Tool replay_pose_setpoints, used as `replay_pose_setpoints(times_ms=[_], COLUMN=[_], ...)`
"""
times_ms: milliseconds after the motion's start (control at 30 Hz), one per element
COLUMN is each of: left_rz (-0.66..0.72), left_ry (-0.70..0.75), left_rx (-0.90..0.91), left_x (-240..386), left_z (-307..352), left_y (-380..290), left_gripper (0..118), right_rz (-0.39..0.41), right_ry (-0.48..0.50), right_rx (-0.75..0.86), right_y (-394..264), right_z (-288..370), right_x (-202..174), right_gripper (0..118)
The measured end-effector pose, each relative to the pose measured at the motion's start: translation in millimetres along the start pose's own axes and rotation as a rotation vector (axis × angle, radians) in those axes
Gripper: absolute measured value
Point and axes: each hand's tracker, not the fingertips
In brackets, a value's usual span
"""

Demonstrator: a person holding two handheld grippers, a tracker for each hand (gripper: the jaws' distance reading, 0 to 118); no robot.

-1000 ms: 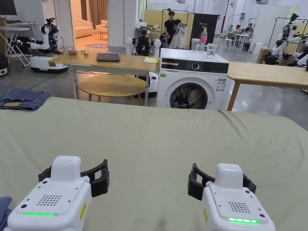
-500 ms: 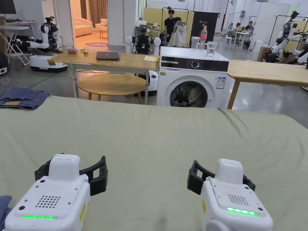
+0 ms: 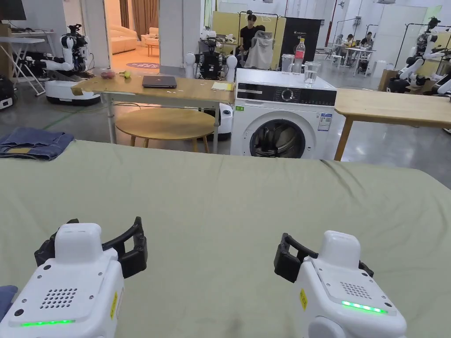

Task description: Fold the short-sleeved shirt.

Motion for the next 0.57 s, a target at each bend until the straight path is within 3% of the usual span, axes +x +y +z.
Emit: replay_pose_setpoints(times_ms=[333,433,567], left_rz=[-0.094,-0.103,-0.105], left_ry=[-0.034,-0.041,-0.050], left_rx=[-0.032,-0.042,-0.059], left_x=[3.2,6.3,8.0], left_z=[-4.7,-6.0,-7.5], left_y=[-1.3,-3.4,-4.9], left_gripper=[92,92,92], right_rz=[-0.055,-0.025,0.009], right_ry=[0.010,-0.043,0.003], right_rx=[-0.014,0.008,-0.041], right_y=[2.1,1.5,1.3], right_z=[-4.7,-5.5,-9.1], right_x=[8.4,6.3,6.4], right_gripper=[93,93,93])
